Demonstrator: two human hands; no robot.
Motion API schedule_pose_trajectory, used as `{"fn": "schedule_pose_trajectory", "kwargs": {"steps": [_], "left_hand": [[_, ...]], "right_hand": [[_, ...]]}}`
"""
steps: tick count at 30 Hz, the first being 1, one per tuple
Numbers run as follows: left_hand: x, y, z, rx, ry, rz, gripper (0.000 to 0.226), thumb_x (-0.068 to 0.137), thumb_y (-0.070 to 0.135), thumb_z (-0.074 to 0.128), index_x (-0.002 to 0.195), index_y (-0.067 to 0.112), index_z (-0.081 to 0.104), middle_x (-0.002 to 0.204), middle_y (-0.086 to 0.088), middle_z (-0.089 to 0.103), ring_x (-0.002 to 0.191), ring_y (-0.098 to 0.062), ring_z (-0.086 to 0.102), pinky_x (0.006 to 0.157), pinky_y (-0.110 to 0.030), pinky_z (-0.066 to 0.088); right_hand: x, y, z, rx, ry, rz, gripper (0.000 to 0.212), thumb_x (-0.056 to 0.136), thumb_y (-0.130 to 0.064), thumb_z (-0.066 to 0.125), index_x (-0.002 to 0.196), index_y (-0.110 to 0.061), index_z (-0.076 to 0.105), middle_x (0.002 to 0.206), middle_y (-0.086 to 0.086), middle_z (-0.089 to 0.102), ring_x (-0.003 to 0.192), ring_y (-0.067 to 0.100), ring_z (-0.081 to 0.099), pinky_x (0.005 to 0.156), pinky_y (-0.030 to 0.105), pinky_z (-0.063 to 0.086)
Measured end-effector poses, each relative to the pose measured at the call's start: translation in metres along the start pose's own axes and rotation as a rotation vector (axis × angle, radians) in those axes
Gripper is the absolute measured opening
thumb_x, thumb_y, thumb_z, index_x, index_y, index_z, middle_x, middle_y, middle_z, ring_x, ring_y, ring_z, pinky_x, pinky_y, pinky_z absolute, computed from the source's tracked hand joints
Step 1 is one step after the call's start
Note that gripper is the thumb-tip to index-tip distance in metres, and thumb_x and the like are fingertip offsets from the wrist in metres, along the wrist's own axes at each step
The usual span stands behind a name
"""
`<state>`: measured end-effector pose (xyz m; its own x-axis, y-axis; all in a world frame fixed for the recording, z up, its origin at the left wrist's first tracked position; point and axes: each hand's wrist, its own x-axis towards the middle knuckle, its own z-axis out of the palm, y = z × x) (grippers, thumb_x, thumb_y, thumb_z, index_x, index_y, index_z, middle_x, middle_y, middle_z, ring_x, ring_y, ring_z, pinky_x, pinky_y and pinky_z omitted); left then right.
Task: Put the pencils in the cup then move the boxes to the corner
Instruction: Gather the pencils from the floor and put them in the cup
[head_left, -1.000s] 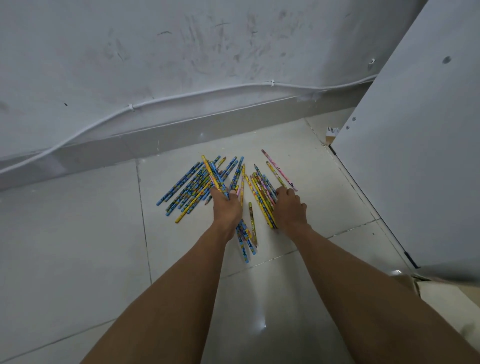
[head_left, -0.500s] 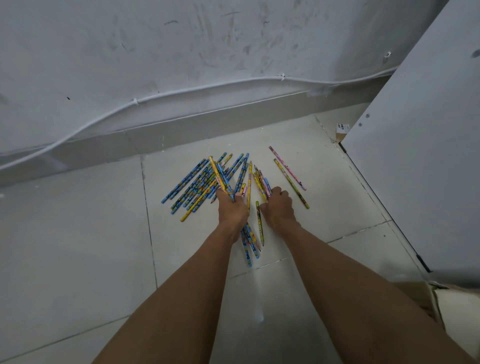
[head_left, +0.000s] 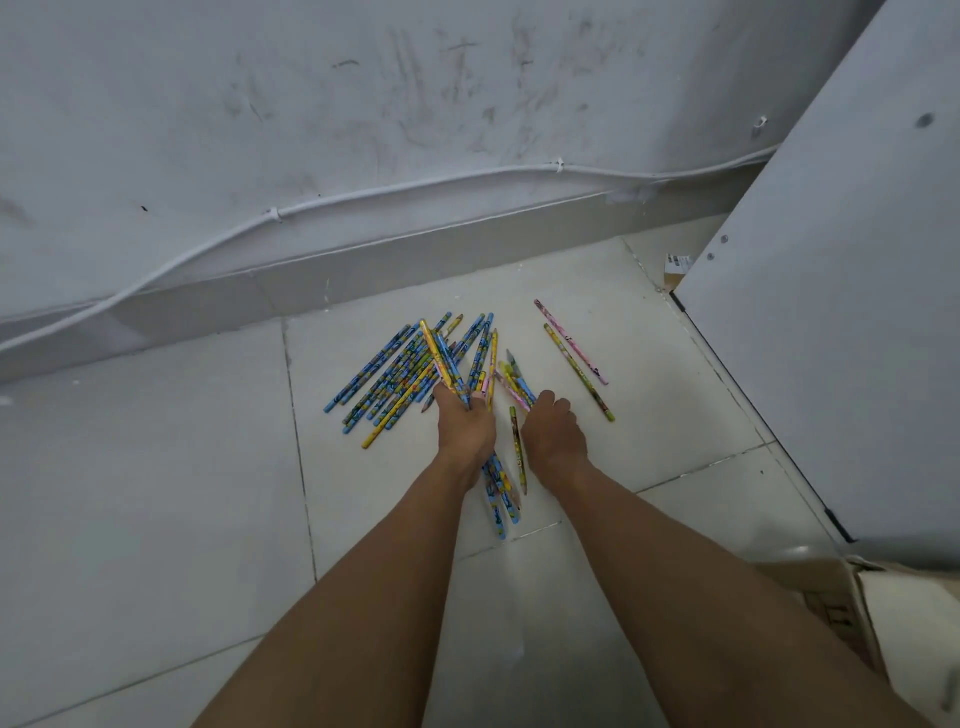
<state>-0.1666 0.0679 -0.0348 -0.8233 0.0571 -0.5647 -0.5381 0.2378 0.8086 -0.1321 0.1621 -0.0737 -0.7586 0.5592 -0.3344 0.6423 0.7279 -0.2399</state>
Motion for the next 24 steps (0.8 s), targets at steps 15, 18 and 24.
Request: {"fn": "schedule_pose_trajectory", "kwargs": {"steps": [15,18,24], "left_hand": [[-0.013,0.016,-0.007,-0.088,-0.004,0.047,0.040,0.103,0.020,0.037,0.140,0.009,0.026,0.118,-0.018,0.058,0.080,-0.014,0.056,0.076,-0.033,0.049],[-0.019,0.035,-0.003,-0.126,0.006,0.090,0.034,0.103,0.021,0.038,0.134,0.009,0.031,0.117,-0.016,0.058,0.086,-0.016,0.059,0.074,-0.034,0.049],[-0.024,0.070,0.002,-0.192,-0.011,0.110,0.022,0.102,0.027,0.038,0.119,0.013,0.039,0.100,-0.012,0.058,0.075,-0.017,0.058,0.067,-0.033,0.052]], "right_hand": [[-0.021,0.004,-0.042,0.453,-0.142,-0.189,0.013,0.103,-0.023,0.033,0.100,-0.011,0.032,0.068,0.005,0.045,0.057,0.020,0.042,0.050,0.031,0.028],[-0.034,-0.009,-0.058,0.597,-0.156,-0.267,0.016,0.103,-0.027,0.033,0.104,-0.012,0.037,0.074,0.007,0.053,0.068,0.025,0.051,0.055,0.032,0.035],[-0.052,-0.030,-0.080,0.822,-0.167,-0.293,0.019,0.103,-0.036,0.033,0.110,-0.022,0.044,0.096,0.010,0.065,0.081,0.025,0.063,0.074,0.049,0.055]]}}
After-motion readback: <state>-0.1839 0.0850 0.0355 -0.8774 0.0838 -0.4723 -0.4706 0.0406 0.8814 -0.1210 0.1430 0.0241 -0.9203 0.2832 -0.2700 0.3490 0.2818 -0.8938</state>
